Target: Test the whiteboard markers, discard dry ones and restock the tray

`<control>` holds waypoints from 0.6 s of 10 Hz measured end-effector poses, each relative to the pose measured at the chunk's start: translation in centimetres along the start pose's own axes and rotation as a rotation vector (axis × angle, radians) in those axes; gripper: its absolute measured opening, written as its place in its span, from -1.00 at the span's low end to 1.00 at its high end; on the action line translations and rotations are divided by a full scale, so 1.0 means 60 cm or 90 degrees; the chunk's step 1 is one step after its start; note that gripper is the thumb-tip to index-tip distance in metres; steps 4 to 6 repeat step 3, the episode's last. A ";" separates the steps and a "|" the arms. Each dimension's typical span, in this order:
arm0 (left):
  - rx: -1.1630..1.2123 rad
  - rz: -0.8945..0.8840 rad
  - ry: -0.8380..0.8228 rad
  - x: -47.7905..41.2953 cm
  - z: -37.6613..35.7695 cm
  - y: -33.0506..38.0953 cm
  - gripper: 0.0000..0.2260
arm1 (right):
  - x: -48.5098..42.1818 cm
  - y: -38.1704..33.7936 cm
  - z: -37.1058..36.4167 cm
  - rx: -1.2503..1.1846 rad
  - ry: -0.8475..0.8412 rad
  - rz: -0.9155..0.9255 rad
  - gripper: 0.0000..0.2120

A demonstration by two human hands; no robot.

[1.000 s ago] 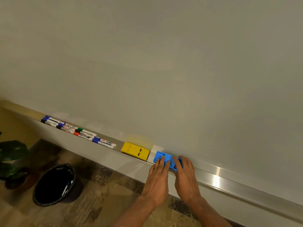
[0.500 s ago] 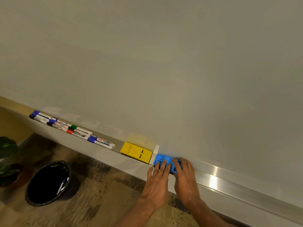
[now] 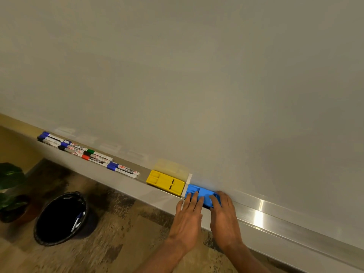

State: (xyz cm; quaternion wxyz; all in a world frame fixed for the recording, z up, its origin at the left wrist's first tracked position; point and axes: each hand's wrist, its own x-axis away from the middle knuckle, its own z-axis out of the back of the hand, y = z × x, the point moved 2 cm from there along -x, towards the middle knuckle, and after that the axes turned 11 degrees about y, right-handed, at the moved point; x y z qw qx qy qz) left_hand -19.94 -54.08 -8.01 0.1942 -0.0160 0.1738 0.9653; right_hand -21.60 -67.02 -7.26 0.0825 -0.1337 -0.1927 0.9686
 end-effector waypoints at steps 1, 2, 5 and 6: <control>0.008 -0.023 0.066 0.008 0.010 0.005 -0.54 | 0.003 -0.005 0.013 0.009 0.035 0.010 -0.35; 0.014 0.019 0.098 0.014 0.042 0.011 -0.50 | 0.012 -0.022 0.040 -0.025 0.089 0.006 -0.41; 0.072 0.052 0.157 0.027 0.067 0.028 -0.43 | 0.020 -0.039 0.070 -0.074 0.171 0.039 -0.50; 0.072 0.052 0.157 0.027 0.067 0.028 -0.43 | 0.020 -0.039 0.070 -0.074 0.171 0.039 -0.50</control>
